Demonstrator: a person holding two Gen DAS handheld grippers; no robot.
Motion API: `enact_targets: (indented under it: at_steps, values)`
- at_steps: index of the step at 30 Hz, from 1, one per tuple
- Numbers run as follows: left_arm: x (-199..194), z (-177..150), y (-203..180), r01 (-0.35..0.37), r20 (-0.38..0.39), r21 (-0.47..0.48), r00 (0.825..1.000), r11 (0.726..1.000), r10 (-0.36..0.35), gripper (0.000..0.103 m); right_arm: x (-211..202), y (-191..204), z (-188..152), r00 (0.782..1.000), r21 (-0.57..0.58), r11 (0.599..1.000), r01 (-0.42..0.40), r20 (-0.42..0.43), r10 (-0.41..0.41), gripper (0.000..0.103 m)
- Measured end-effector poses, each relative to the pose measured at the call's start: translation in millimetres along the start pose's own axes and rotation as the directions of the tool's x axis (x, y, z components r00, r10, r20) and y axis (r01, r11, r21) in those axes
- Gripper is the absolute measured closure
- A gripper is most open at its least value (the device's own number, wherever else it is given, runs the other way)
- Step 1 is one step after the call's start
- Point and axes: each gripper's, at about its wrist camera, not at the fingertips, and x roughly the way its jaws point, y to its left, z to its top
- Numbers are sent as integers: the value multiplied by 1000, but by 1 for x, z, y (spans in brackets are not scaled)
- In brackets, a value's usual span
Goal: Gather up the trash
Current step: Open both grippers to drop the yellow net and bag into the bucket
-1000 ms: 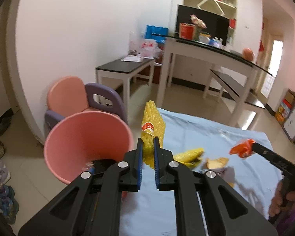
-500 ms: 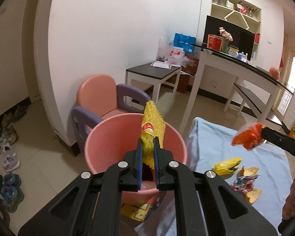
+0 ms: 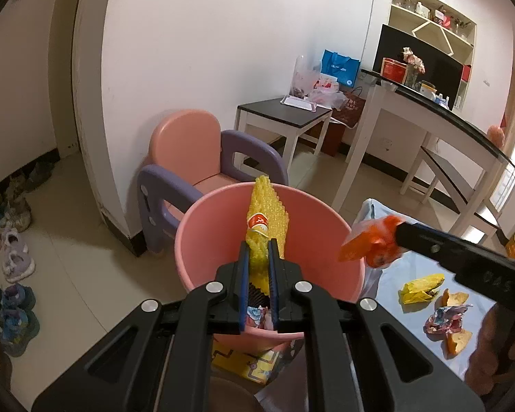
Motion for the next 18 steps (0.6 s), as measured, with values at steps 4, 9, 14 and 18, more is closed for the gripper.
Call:
enact_targets:
  at_steps: [4, 9, 14, 18]
  values:
    - [8, -1, 9, -3, -27, -15, 1000, 1000, 3, 92, 16, 4, -3, 999, -5, 1000, 7, -33, -7, 67]
    - [17, -2, 22, 29, -59, -76, 998, 997, -33, 72, 32, 7, -3, 998, -10, 1000, 17, -57, -17, 67]
    - [18, -2, 28, 43, -58, -87, 997, 995, -49, 69, 38, 8, -3, 997, -8, 1000, 19, -71, -20, 62]
    - [16, -2, 28, 44, -59, -86, 997, 995, -49, 69, 33, 7, -4, 998, -12, 1000, 26, -59, -27, 59]
